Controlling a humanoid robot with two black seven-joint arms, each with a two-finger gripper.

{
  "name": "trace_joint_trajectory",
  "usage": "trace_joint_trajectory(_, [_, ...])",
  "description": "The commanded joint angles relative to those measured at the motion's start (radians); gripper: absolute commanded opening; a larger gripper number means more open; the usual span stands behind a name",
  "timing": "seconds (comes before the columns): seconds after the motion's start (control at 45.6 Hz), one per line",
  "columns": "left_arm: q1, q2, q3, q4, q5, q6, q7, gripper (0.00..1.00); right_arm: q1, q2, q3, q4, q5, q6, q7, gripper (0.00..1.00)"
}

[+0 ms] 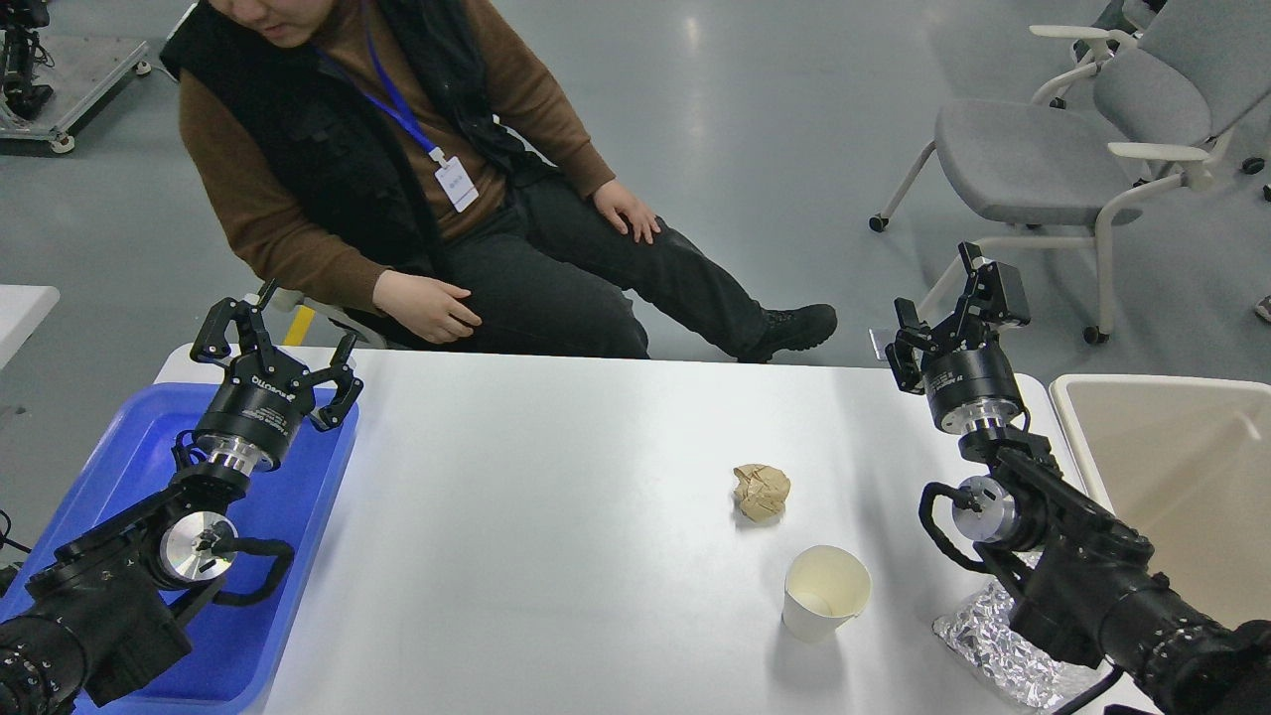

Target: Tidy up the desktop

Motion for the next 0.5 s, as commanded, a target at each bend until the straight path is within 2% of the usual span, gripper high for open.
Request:
trace_joint_trajectory(0.0, [0.000,0.000,0.002,0.000,0.000,0.000,-0.002,0.98,-0.007,-0.002,-0.001,-0.004,0.000,-0.002,0.000,1.00])
trace_joint_trajectory(0.482, [0.000,0.000,0.002,0.000,0.000,-0.001,0.000,0.98,-0.032,-0.012,0.002,0.005,-0.002,0.002,0.002,1.00])
